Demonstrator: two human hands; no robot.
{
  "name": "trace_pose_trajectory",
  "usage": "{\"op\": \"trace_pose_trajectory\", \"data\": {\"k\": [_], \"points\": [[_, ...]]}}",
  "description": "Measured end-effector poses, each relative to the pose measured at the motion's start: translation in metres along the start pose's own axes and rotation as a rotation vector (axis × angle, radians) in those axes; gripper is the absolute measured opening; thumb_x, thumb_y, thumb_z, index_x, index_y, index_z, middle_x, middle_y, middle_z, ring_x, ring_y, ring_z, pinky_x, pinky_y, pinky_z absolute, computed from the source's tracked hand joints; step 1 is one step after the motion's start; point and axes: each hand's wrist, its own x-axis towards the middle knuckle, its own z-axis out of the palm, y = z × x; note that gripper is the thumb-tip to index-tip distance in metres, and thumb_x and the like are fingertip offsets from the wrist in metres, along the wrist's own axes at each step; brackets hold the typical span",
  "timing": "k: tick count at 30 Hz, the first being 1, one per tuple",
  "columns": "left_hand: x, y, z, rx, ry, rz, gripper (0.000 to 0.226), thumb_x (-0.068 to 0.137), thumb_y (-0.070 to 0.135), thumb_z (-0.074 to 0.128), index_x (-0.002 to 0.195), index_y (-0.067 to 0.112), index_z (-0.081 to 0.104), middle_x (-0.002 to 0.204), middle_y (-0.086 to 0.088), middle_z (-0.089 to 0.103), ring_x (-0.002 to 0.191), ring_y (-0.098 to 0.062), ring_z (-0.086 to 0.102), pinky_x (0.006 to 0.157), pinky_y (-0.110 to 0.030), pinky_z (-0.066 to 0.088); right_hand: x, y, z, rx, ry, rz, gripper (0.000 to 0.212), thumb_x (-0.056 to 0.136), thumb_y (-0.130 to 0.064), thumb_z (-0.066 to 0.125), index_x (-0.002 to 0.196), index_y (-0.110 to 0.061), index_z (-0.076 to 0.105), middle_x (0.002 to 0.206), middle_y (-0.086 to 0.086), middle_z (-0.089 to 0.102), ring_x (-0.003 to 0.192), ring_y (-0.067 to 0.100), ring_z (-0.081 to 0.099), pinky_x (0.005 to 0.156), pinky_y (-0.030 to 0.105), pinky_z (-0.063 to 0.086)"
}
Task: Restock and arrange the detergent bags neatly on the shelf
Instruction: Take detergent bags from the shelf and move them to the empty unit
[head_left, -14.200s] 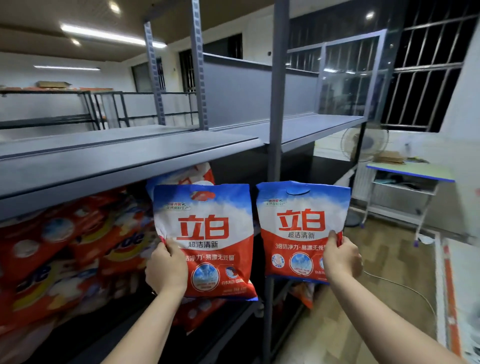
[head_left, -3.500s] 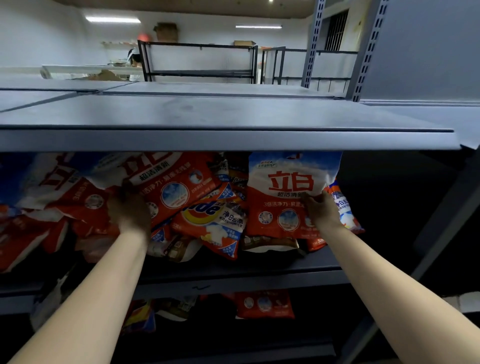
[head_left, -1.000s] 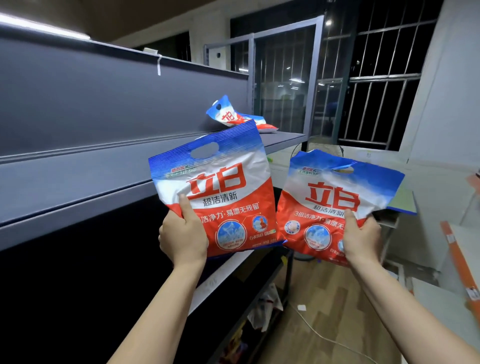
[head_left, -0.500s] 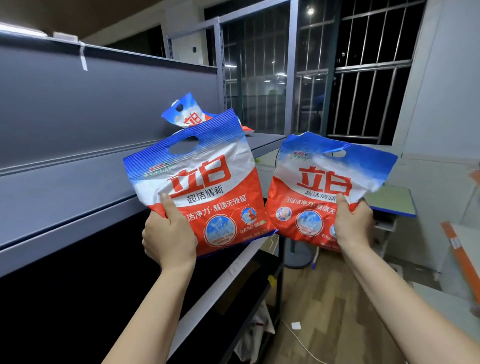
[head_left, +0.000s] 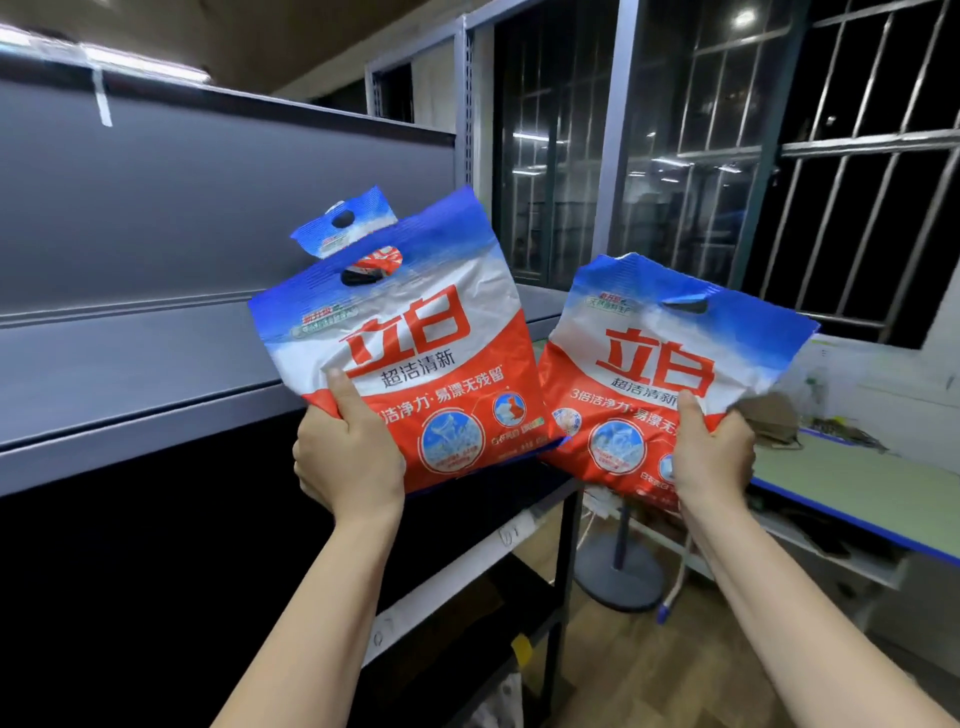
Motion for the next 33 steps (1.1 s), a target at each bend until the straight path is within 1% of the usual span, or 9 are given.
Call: {"op": "trace_pose_trajectory", "data": {"k": [3,8,14,21,24,26,28,30,33], "points": [[0.007,0.017,0.030,0.020,0.070,0.014,0.054,0.099,0.046,0.034,0.100,0.002,0.065,0.106,-0.020,0.067,0.100,-0.040,0.058,0.079,-0.039,0.042,0.035,-0.001,0.013,0.052,-0.031,-0.028,0.027,0.093,-0.040,0.055,0.102,-0.015,0.060,0.090,-0.003,0.065,0.078,0.018,0.064,0.068,0.026,0.047],[0.046,0.050,0.075,0.047,0.196,0.047,0.054,0.100,0.046,0.031,0.109,0.003,0.063,0.116,-0.021,0.063,0.107,-0.040,0.054,0.084,-0.040,0.041,0.087,-0.012,0.057,0.197,-0.129,-0.058,0.016,0.090,-0.041,0.056,0.090,-0.026,0.059,0.087,-0.007,0.069,0.079,0.016,0.070,0.080,0.045,0.057],[0.114,0.083,0.121,0.118,0.285,0.085,0.054,0.101,0.045,0.025,0.117,0.006,0.058,0.126,-0.015,0.058,0.117,-0.035,0.051,0.092,-0.039,0.040,0.136,-0.033,0.125,0.221,-0.151,-0.106,0.023,0.083,-0.055,0.053,0.080,-0.032,0.052,0.088,-0.010,0.068,0.080,0.016,0.069,0.080,0.046,0.057],[0.189,0.093,0.180,0.236,0.332,0.061,0.054,0.102,0.043,0.021,0.119,0.005,0.055,0.126,-0.015,0.058,0.117,-0.036,0.052,0.093,-0.041,0.039,0.180,-0.065,0.197,0.229,-0.107,-0.143,0.017,0.091,-0.044,0.052,0.098,-0.029,0.056,0.096,-0.009,0.066,0.087,0.017,0.066,0.085,0.039,0.053],[0.221,0.080,0.199,0.326,0.250,0.000,0.047,0.102,0.036,0.026,0.127,0.004,0.049,0.133,-0.016,0.052,0.123,-0.035,0.048,0.099,-0.041,0.036,0.197,-0.071,0.225,0.282,-0.151,-0.094,0.017,0.091,-0.044,0.053,0.097,-0.028,0.057,0.092,-0.010,0.066,0.082,0.014,0.067,0.081,0.037,0.056],[0.246,0.058,0.209,0.429,0.096,-0.109,0.046,0.097,0.029,0.039,0.136,0.005,0.037,0.141,-0.015,0.044,0.129,-0.031,0.042,0.105,-0.037,0.031,0.205,-0.072,0.243,0.289,-0.218,-0.084,0.018,0.091,-0.043,0.054,0.098,-0.027,0.058,0.091,-0.008,0.068,0.079,0.014,0.068,0.081,0.038,0.056],[0.264,0.040,0.214,0.500,0.001,-0.203,0.071,0.088,0.028,0.057,0.143,0.002,0.020,0.148,-0.016,0.032,0.133,-0.030,0.036,0.110,-0.036,0.030,0.212,-0.073,0.263,0.276,-0.288,-0.096,0.016,0.091,-0.042,0.055,0.097,-0.027,0.058,0.091,-0.007,0.069,0.080,0.016,0.069,0.082,0.041,0.056],[0.271,0.034,0.217,0.589,-0.050,-0.178,0.100,0.083,0.039,0.067,0.148,0.000,0.001,0.152,-0.018,0.019,0.137,-0.033,0.027,0.112,-0.039,0.027,0.214,-0.074,0.283,0.241,-0.349,-0.109,0.016,0.091,-0.042,0.055,0.094,-0.026,0.056,0.090,-0.006,0.068,0.082,0.019,0.068,0.084,0.042,0.055],[0.265,0.035,0.221,0.839,-0.168,-0.055,0.102,0.081,0.059,0.060,0.149,0.005,0.008,0.152,-0.016,0.016,0.138,-0.034,0.021,0.111,-0.042,0.022,0.216,-0.079,0.312,0.200,-0.434,-0.135,0.014,0.090,-0.039,0.057,0.091,-0.024,0.057,0.090,-0.003,0.066,0.089,0.025,0.066,0.085,0.037,0.052]]}}
